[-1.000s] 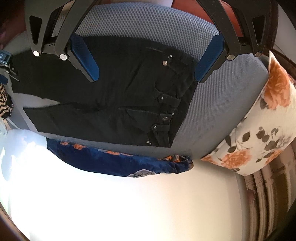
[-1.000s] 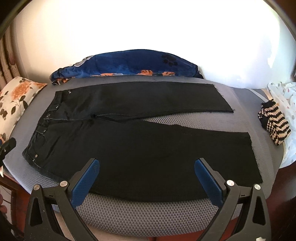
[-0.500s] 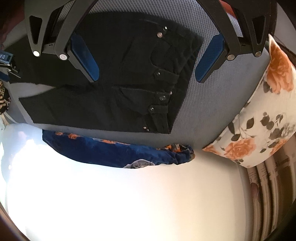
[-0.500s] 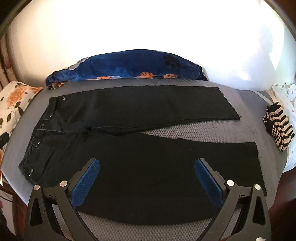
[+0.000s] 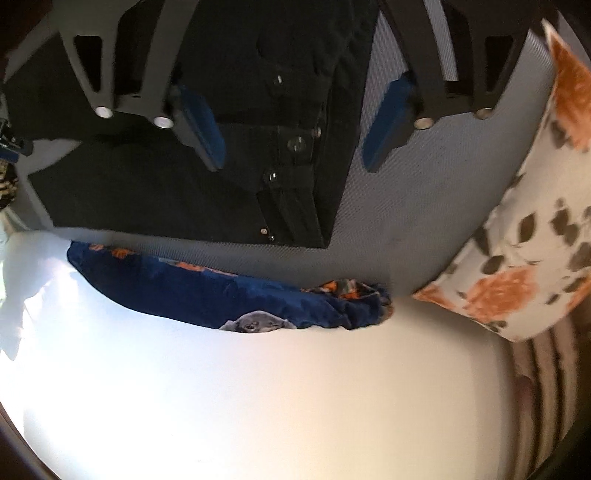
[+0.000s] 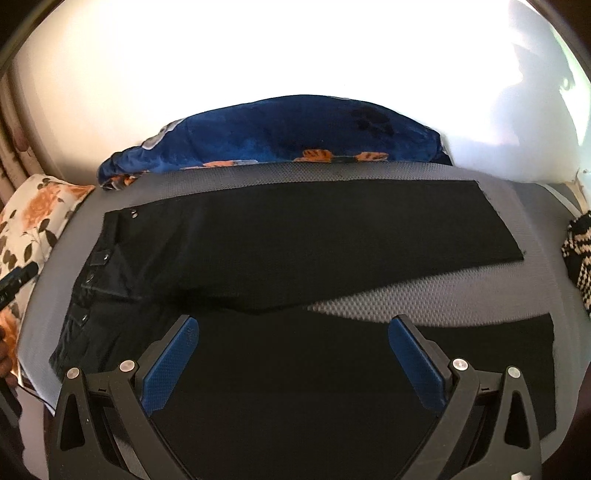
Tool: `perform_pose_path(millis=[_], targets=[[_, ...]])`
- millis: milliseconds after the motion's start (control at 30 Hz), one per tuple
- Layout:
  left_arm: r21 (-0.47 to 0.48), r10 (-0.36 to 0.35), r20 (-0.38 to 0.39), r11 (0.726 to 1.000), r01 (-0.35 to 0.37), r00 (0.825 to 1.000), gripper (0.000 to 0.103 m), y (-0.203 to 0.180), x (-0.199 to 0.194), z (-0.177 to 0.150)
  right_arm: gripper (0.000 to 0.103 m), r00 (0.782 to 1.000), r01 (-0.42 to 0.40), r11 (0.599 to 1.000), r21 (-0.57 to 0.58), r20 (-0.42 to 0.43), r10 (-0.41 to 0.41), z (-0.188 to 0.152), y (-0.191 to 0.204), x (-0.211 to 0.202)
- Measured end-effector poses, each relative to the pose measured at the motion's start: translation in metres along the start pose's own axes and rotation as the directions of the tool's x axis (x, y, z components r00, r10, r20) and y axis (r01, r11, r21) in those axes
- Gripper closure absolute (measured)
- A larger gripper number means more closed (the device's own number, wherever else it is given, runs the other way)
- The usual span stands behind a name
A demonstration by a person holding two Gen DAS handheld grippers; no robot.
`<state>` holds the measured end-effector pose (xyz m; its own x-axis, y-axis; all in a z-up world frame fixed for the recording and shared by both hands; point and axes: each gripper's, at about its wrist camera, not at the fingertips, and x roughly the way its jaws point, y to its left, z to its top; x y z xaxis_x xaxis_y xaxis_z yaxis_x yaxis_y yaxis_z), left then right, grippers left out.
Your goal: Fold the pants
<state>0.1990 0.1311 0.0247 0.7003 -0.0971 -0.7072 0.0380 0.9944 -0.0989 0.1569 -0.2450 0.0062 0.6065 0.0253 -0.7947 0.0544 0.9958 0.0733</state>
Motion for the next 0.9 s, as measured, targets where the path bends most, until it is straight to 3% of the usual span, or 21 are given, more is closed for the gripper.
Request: perform_pose_path(millis=[100, 167, 233, 267, 400, 467, 600, 767, 900], targets=[[-0.055, -0.161, -0.08, 0.986, 0.157, 0.984, 0.054, 0.024, 0.034, 0.018, 0.001, 1.0, -0.008, 1.0, -0.005, 0.002, 0.008, 0.012, 0.003, 0.013], [-0.127, -0.297, -0.132, 0.951, 0.281, 0.946, 0.059, 0.04, 0.063, 0.029, 0.001, 1.0, -0.002, 1.0, -0.02, -0.001, 0.002, 0.021, 0.007, 0.024], [-0.185, -0.359, -0.16, 0.926, 0.329, 0.92, 0.06, 0.053, 0.087, 0.038, 0.001, 1.0, 0.002, 1.0, -0.025, -0.008, -0.002, 0.028, 0.009, 0.033], [-0.222, -0.383, -0.169, 0.912, 0.344, 0.908, 0.061, 0.062, 0.104, 0.044, 0.001, 1.0, -0.003, 1.0, -0.027, -0.011, 0.003, 0.033, 0.01, 0.039], [-0.328, -0.423, -0.183, 0.877, 0.351, 0.887, 0.063, 0.089, 0.149, 0.057, 0.001, 1.0, -0.004, 1.0, -0.022, -0.027, 0.003, 0.046, 0.017, 0.061], [-0.366, -0.46, -0.223, 0.857, 0.363, 0.86, 0.063, 0.097, 0.175, 0.061, 0.001, 0.999, 0.002, 1.0, -0.022, -0.035, -0.003, 0.051, 0.019, 0.072], [-0.401, -0.471, -0.254, 0.846, 0.351, 0.845, 0.063, 0.108, 0.205, 0.061, 0.001, 0.999, 0.004, 1.0, -0.027, -0.052, -0.005, 0.057, 0.027, 0.092], [-0.456, -0.581, -0.245, 0.775, 0.437, 0.776, 0.078, 0.104, 0.22, 0.065, 0.001, 0.997, 0.003, 0.999, -0.049, -0.082, -0.007, 0.059, 0.036, 0.112], [-0.445, -0.595, -0.242, 0.77, 0.457, 0.767, 0.078, 0.094, 0.231, 0.071, 0.001, 0.996, -0.004, 0.999, -0.054, -0.095, -0.001, 0.062, 0.041, 0.124]])
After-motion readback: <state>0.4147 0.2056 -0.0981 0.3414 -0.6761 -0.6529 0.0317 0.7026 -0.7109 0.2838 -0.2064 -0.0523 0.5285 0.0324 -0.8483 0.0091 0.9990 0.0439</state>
